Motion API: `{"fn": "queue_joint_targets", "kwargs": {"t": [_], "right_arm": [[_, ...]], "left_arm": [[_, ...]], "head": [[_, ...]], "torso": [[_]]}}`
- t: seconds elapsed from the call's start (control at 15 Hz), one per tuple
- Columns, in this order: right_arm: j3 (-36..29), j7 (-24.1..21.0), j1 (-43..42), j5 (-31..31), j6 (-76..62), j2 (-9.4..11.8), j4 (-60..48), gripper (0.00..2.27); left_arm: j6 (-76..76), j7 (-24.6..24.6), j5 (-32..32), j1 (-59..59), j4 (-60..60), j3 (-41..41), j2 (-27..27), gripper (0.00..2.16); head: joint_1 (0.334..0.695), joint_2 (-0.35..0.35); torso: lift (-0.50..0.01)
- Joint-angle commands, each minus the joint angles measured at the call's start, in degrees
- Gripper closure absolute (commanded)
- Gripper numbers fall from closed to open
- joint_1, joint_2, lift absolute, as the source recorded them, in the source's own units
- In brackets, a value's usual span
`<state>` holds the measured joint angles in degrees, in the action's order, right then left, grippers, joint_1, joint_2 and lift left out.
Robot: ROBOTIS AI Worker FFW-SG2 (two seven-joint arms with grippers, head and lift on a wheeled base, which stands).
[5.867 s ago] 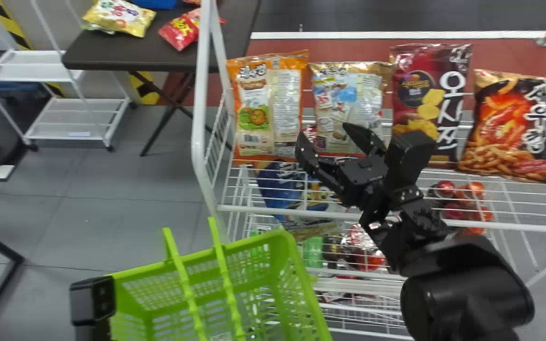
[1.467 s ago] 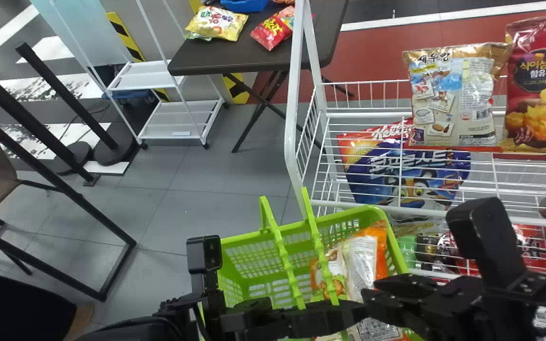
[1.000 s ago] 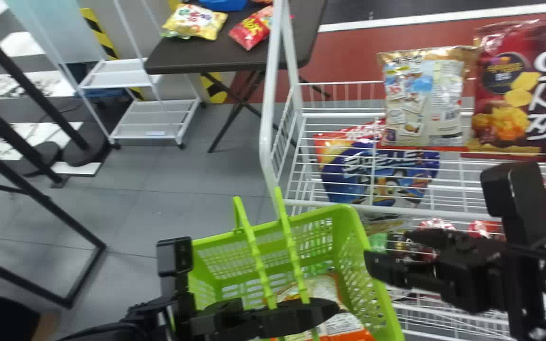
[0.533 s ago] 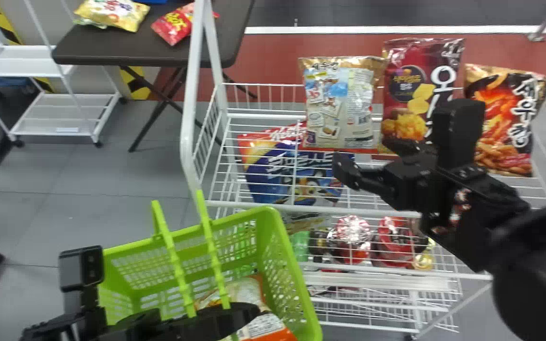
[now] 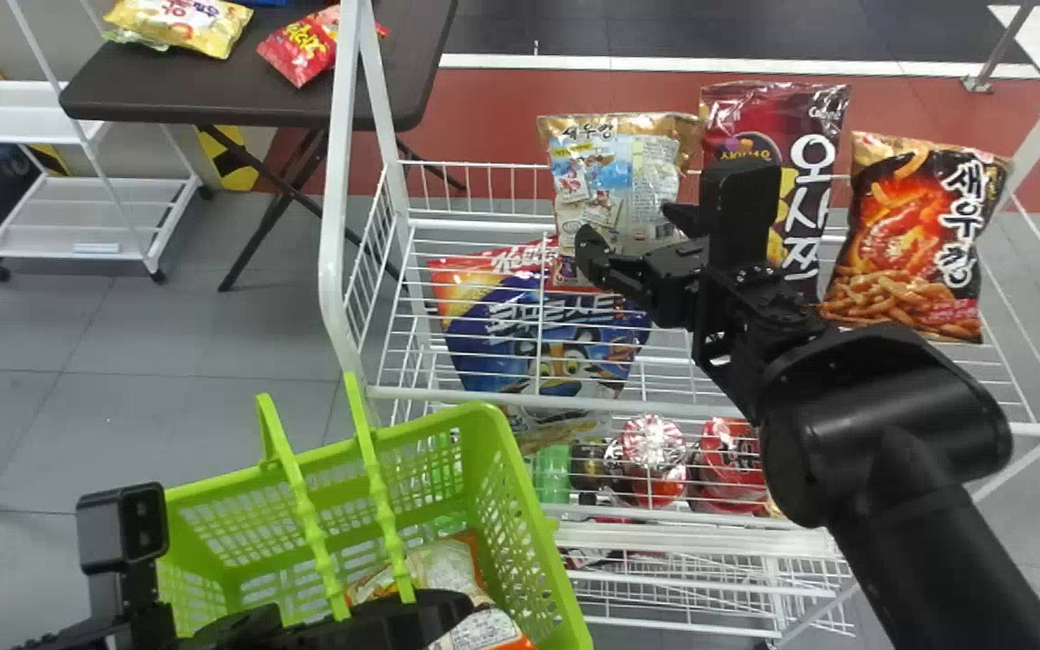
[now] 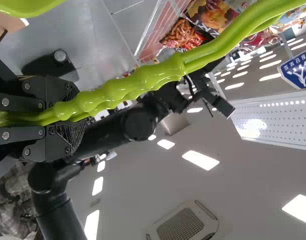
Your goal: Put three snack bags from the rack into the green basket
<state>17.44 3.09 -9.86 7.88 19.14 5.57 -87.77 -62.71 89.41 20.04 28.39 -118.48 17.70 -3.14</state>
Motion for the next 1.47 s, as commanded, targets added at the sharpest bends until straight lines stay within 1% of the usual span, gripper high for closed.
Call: {"fn": "queue_joint_targets", "kwargs": {"t": [0.0,0.07,0.13,0.2,0.27,0.53,0.73,0.93,1.13,1.4], "right_arm": [[0.9,0.2,-2.0,-0.3,-2.3,-0.4,3.7,0.78],[0.8,0.2,-2.2,-0.3,-2.1,-0.4,4.0,1.25],[0.7,0.4,-2.3,-0.3,-1.2,-0.4,4.1,1.82],[0.6,0.7,-2.3,-0.2,-0.5,-0.4,4.1,2.15],[0.4,1.0,-2.3,-0.4,0.3,-0.3,4.1,2.25],[-0.1,2.0,-1.7,0.1,1.0,-0.1,2.9,2.25],[-1.4,3.1,1.8,1.8,3.1,0.5,-4.7,2.25],[-2.6,3.4,5.6,4.6,8.1,2.3,-15.1,2.25],[-4.5,3.4,9.6,9.4,16.0,5.1,-25.2,2.25],[-8.2,3.6,14.7,19.5,31.6,8.1,-36.6,2.25]], "left_arm": [[0.0,0.1,0.0,0.3,0.0,0.1,0.0,2.15],[0.0,0.1,0.0,0.3,0.0,0.1,0.0,2.15],[0.0,0.1,0.0,0.3,0.0,0.1,0.0,2.15],[0.0,0.1,0.0,0.3,0.0,0.1,0.1,2.15],[0.0,0.0,0.0,0.3,0.0,0.0,0.1,2.15],[0.0,0.1,0.0,0.4,0.0,0.1,0.0,2.15],[0.0,0.2,0.0,0.5,0.0,0.3,0.0,2.15],[0.0,0.1,0.0,0.5,0.0,0.3,0.0,2.15],[0.0,0.1,0.1,0.4,0.0,0.5,-0.1,2.15],[0.0,-0.1,0.1,0.0,0.4,0.5,0.0,2.15]], "head": [[0.695,0.049],[0.695,0.058],[0.695,0.060],[0.695,0.062],[0.695,0.061],[0.695,0.057],[0.695,0.059],[0.695,0.064],[0.695,0.061],[0.695,0.058]], "torso": [[0.000],[0.000],[0.000],[0.000],[0.000],[0.000],[0.000],[0.000],[0.000],[0.000]]}}
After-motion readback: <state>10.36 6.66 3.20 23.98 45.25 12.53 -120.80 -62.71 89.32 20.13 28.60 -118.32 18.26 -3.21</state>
